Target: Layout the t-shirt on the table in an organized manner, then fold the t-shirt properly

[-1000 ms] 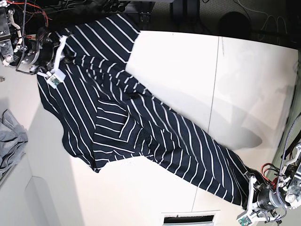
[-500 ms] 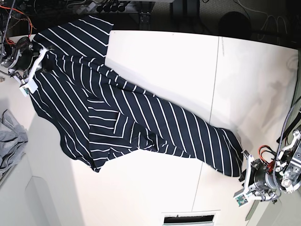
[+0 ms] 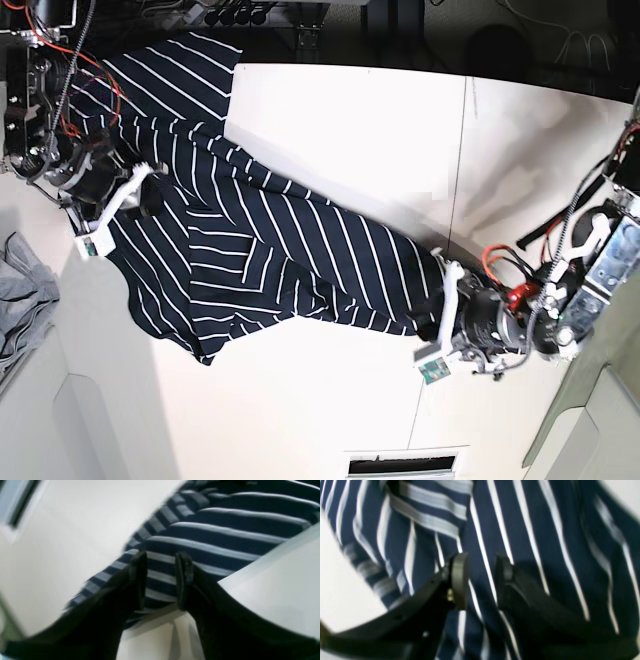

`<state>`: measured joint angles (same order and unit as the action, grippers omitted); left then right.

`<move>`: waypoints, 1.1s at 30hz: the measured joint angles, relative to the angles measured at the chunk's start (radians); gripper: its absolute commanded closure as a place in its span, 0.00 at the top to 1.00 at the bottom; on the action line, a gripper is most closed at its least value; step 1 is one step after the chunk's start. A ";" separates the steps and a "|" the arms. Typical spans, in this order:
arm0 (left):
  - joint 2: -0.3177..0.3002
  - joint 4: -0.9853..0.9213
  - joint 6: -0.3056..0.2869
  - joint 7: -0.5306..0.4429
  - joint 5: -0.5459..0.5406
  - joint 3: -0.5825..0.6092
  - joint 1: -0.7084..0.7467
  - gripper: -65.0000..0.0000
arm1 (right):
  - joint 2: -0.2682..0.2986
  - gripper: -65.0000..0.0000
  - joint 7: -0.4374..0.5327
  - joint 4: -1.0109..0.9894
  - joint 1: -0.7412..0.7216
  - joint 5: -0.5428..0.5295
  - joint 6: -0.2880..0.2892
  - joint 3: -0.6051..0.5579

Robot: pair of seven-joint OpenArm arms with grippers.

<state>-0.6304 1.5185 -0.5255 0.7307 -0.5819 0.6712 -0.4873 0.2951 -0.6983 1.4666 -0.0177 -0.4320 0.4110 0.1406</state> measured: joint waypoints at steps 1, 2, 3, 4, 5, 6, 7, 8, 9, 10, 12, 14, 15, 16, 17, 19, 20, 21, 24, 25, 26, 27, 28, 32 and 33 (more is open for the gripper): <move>0.018 0.000 0.000 0.000 0.002 0.001 0.024 0.33 | -0.033 0.29 0.009 -0.014 -0.026 0.023 -0.023 0.000; 0.031 -0.001 0.000 0.000 0.013 0.000 0.048 0.33 | -0.064 0.31 0.018 -0.031 -0.050 0.052 -0.044 0.001; 0.042 -0.003 0.000 0.000 0.026 -0.001 0.074 0.33 | -0.091 0.33 0.029 -0.053 -0.071 0.075 -0.055 0.000; 0.051 -0.004 0.001 0.002 0.037 -0.003 0.097 0.33 | -0.114 0.34 0.038 -0.081 -0.089 0.095 -0.065 0.000; 0.061 -0.005 0.001 0.001 0.048 -0.003 0.122 0.33 | -0.132 0.35 0.040 -0.111 -0.106 0.117 -0.079 0.000; 0.070 -0.005 0.000 -0.001 0.059 -0.003 0.145 0.33 | -0.146 0.35 0.040 -0.145 -0.120 0.138 -0.092 0.000; 0.077 -0.005 0.000 0.000 0.071 -0.003 0.166 0.33 | -0.156 0.35 0.039 -0.177 -0.133 0.158 -0.104 0.000; 0.080 -0.005 0.000 -0.008 0.080 -0.002 0.184 0.33 | -0.163 0.35 0.037 -0.204 -0.142 0.167 -0.108 0.001; 0.082 -0.005 0.000 -0.020 0.094 -0.003 0.201 0.33 | -0.166 0.35 0.037 -0.225 -0.150 0.168 -0.113 0.001; 0.082 -0.005 0.001 -0.034 0.111 -0.003 0.215 0.33 | -0.168 0.35 0.043 -0.236 -0.153 0.166 -0.116 0.002; 0.079 -0.009 0.005 -0.052 0.148 -0.004 0.247 0.33 | -0.168 0.35 0.043 -0.243 -0.160 0.167 -0.127 0.002; 0.076 -0.026 0.005 -0.063 0.177 -0.005 0.279 0.33 | -0.168 0.35 0.044 -0.243 -0.158 0.167 -0.128 0.002; 0.074 -0.033 0.008 -0.068 0.185 -0.005 0.296 0.33 | -0.168 0.35 0.048 -0.243 -0.157 0.166 -0.128 0.002; 0.073 -0.036 0.007 -0.065 0.190 -0.005 0.309 0.33 | -0.168 0.35 0.047 -0.243 -0.157 0.159 -0.128 0.003; 0.073 -0.036 0.008 -0.065 0.191 -0.004 0.315 0.33 | -0.168 0.35 0.046 -0.243 -0.158 0.146 -0.128 0.003; 0.074 -0.024 0.042 -0.066 0.185 -0.003 0.309 0.33 | -0.171 0.35 0.043 -0.243 -0.157 0.118 -0.128 0.003; 0.073 -0.008 0.063 -0.071 0.189 -0.004 0.306 0.33 | -0.176 0.35 0.042 -0.243 -0.157 0.117 -0.127 0.003; 0.073 0.010 0.075 -0.076 0.192 -0.006 0.303 0.33 | -0.180 0.35 0.039 -0.243 -0.157 0.116 -0.127 0.003; 0.074 0.071 0.092 -0.084 0.187 -0.010 0.304 0.33 | -0.198 0.35 0.039 -0.243 -0.157 0.114 -0.111 0.003; 0.074 0.084 0.092 -0.084 0.187 -0.010 0.304 0.33 | -0.204 0.34 0.037 -0.243 -0.157 0.111 -0.102 0.003; 0.074 0.090 0.092 -0.084 0.187 -0.011 0.304 0.33 | -0.211 0.31 0.035 -0.244 -0.157 0.107 -0.101 0.003; 0.074 0.090 0.092 -0.086 0.188 -0.012 0.304 0.33 | -0.218 0.26 0.035 -0.244 -0.157 0.107 -0.101 0.003; 0.074 0.090 0.092 -0.087 0.189 -0.012 0.304 0.33 | -0.224 0.22 0.036 -0.244 -0.157 0.104 -0.101 0.003; 0.076 0.090 0.092 -0.090 0.189 -0.012 0.304 0.33 | -0.229 0.00 0.036 -0.244 -0.157 0.103 -0.100 0.003; 0.076 0.090 0.092 -0.098 0.188 -0.013 0.304 0.33 | -0.229 0.00 0.042 -0.244 -0.157 0.103 -0.100 0.003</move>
<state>-0.5541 1.6089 -0.4339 0.6327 -0.3935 0.6586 -0.1833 0.0666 -0.6563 1.2228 -0.1749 -0.3286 0.3107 0.1436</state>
